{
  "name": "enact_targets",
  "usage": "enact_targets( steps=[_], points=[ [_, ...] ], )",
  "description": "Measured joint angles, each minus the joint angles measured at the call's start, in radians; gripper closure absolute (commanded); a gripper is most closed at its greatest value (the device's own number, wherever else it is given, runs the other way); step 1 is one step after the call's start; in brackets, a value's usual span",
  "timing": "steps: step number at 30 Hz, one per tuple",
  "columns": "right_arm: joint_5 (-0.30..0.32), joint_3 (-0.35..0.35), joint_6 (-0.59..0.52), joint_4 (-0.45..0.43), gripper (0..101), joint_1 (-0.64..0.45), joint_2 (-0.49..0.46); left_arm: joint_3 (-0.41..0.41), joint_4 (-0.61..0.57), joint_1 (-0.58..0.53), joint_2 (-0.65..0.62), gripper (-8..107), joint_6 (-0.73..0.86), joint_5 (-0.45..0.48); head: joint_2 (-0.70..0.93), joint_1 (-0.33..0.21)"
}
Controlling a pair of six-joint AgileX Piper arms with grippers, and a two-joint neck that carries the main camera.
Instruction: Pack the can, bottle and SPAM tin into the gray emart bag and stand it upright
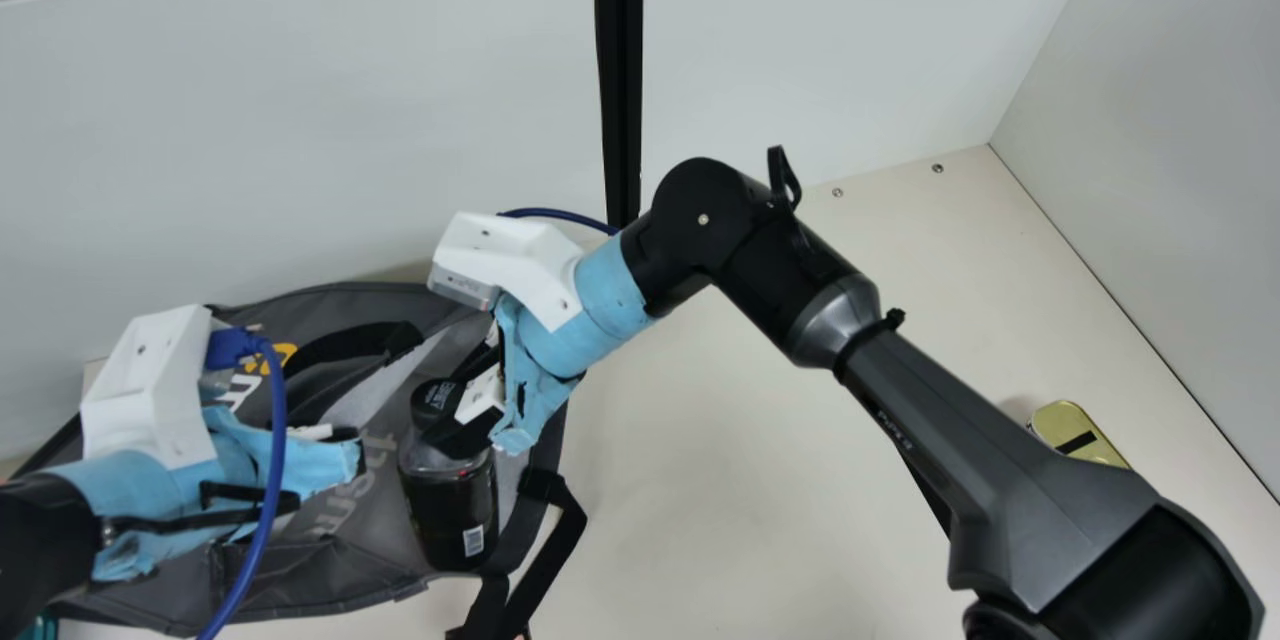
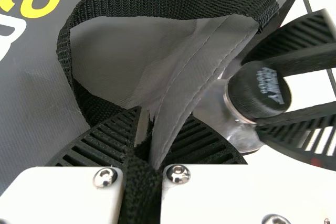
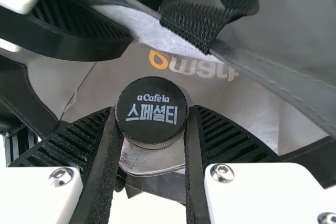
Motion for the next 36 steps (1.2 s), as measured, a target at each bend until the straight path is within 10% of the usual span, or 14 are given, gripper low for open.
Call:
enact_targets(
  steps=[20,36],
  points=[
    [0.002,-0.165,0.081,-0.057,100,0.054,0.126,0.0,0.0,0.0,0.0,107,0.0,0.0,0.0,0.0],
    [-0.025,-0.187,0.092,-0.084,47,0.075,0.137,0.0,0.0,0.0,0.0,107,0.0,0.0,0.0,0.0]
  ],
)
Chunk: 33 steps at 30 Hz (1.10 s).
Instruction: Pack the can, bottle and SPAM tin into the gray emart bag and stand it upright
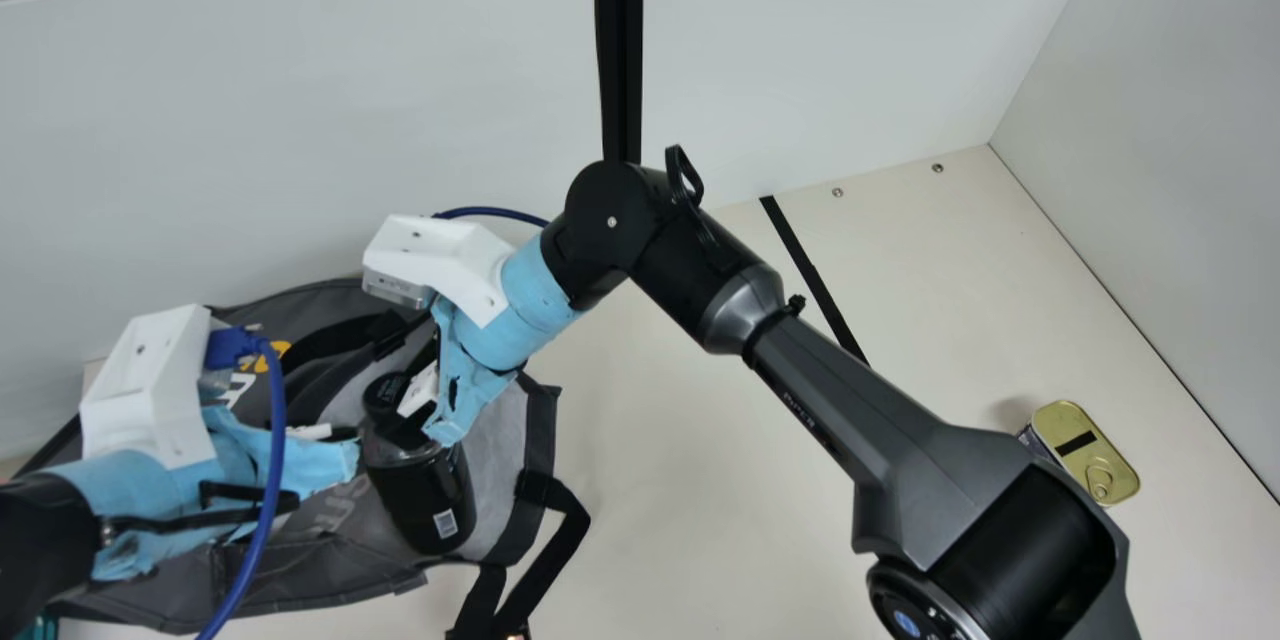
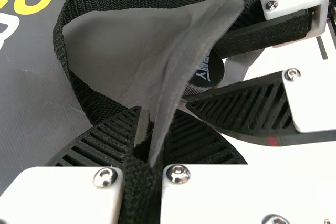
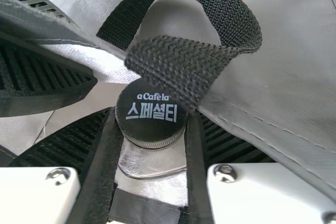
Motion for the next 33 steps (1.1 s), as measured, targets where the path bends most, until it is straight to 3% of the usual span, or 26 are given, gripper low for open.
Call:
enact_targets(
  steps=[12,33],
  points=[
    [-0.01,0.039,-0.022,0.002,7,-0.002,-0.029,0.0,0.0,0.0,0.0,107,0.0,0.0,0.002,0.0],
    [-0.018,0.086,-0.053,0.02,6,-0.035,-0.107,0.0,0.0,0.0,0.0,107,0.0,0.0,0.002,0.0]
  ],
)
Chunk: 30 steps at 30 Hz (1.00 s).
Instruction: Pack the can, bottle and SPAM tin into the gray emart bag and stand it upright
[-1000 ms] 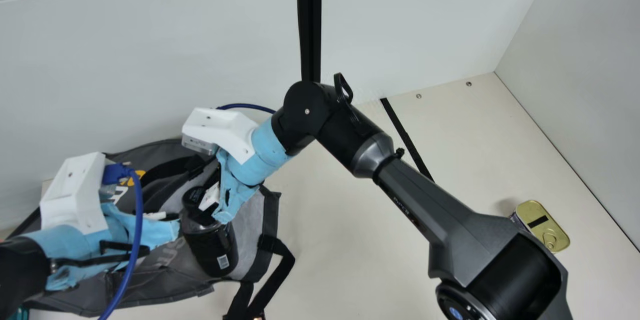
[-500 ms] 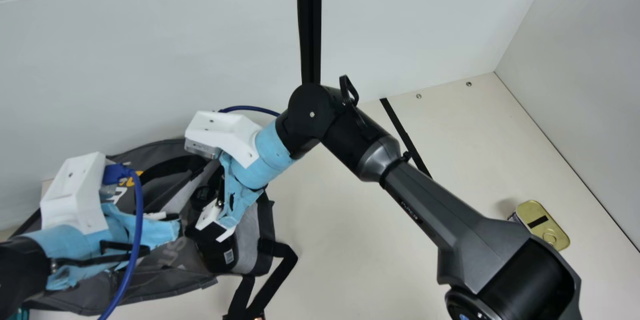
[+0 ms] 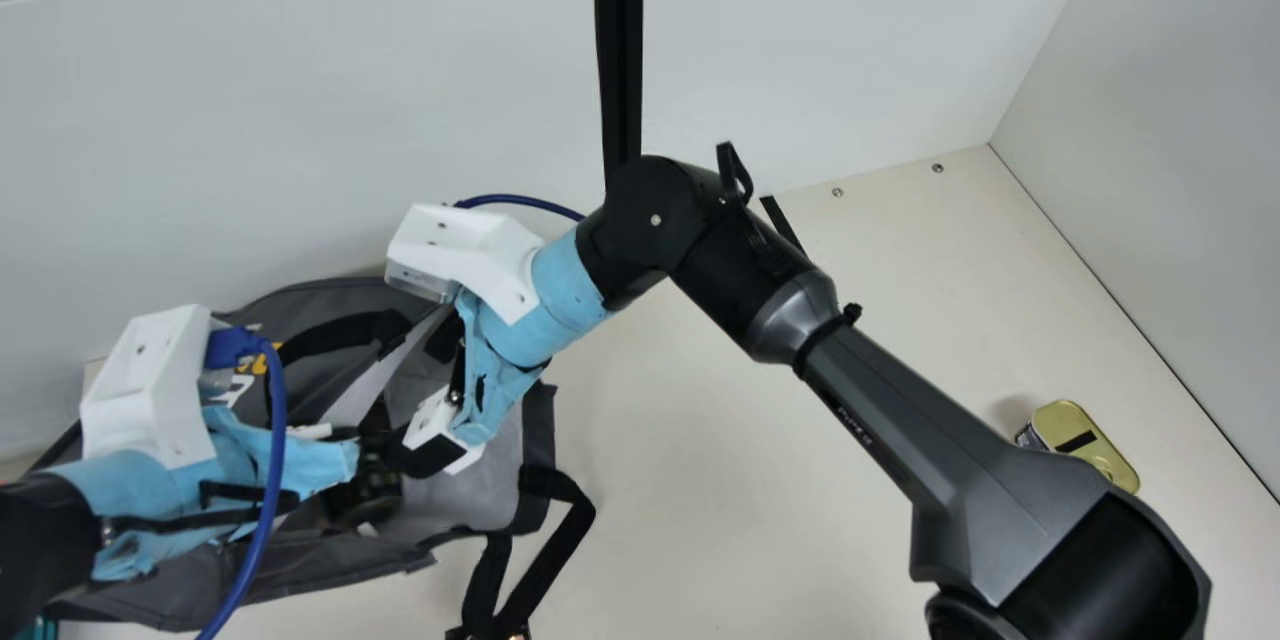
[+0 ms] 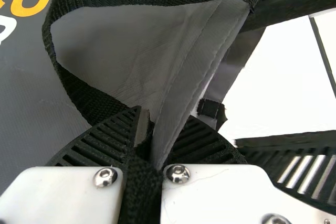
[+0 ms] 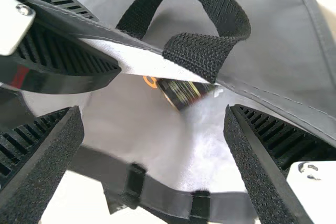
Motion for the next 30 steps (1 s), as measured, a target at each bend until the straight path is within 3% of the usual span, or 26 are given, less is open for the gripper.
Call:
enact_targets(
  steps=[19,30],
  points=[
    [0.043,0.054,-0.053,0.032,6,-0.1,-0.116,0.0,0.0,0.0,0.0,107,0.0,0.0,-0.002,0.0],
    [0.047,0.12,-0.108,0.042,6,-0.177,-0.189,0.0,0.0,0.0,0.0,107,0.0,0.0,0.0,0.002]
  ],
)
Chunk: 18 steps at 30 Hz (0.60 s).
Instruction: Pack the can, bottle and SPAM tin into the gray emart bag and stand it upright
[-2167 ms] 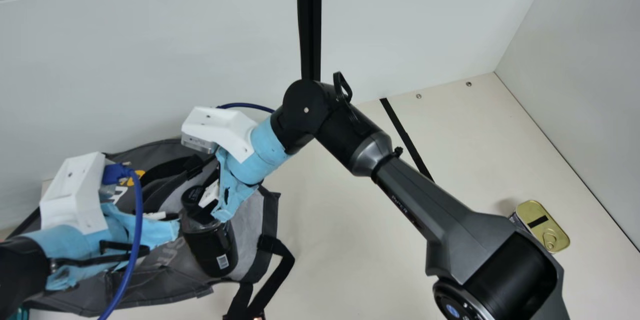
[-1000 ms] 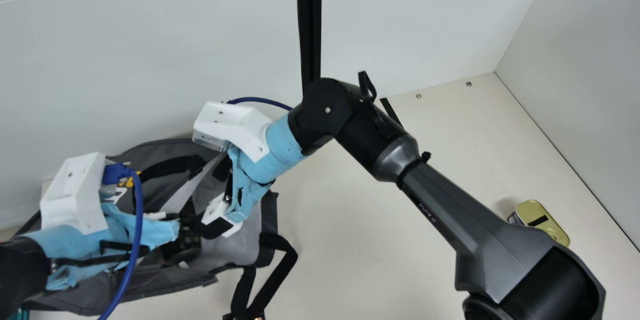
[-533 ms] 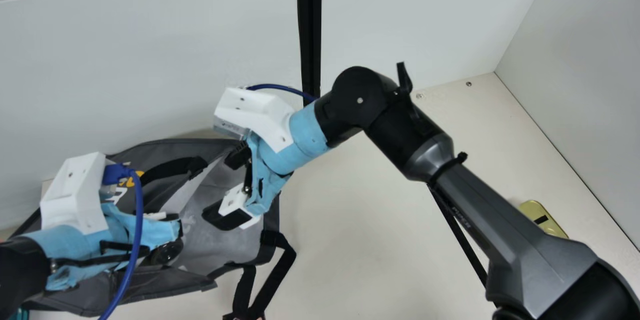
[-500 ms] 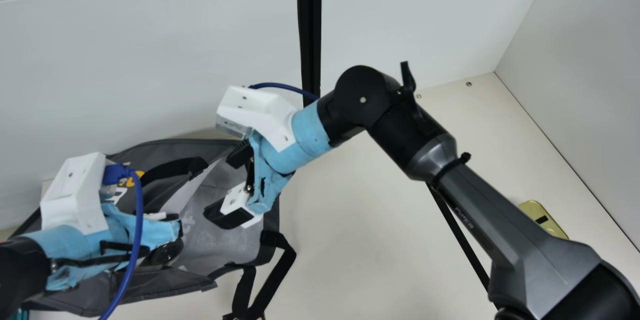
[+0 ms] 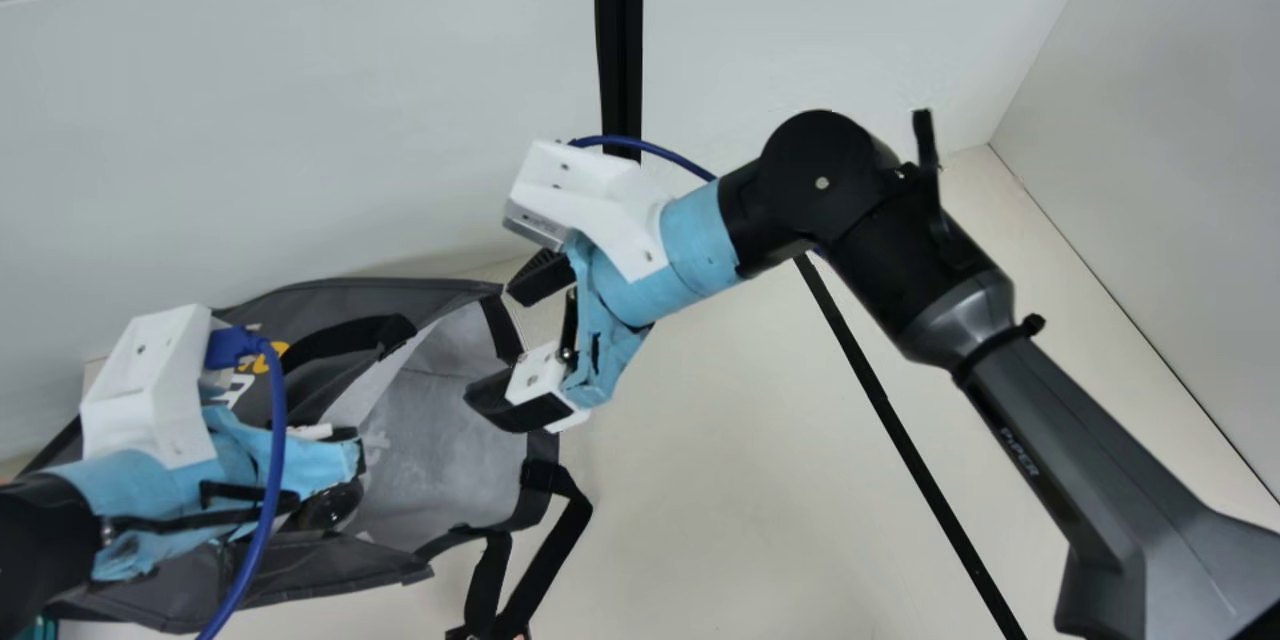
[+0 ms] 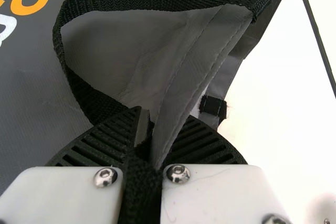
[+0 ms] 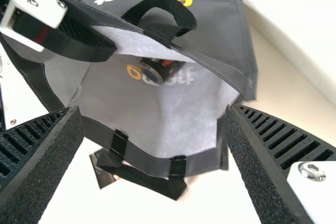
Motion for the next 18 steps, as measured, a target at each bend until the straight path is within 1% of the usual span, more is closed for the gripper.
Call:
enact_targets(
  steps=[11,18],
  points=[
    [-0.001,0.057,-0.058,-0.001,6,-0.101,-0.048,0.0,0.0,0.0,0.0,107,0.0,0.0,-0.002,-0.002],
    [-0.001,0.064,-0.064,-0.041,6,-0.164,-0.07,0.0,0.0,0.0,0.0,107,0.0,0.0,-0.002,-0.002]
  ],
)
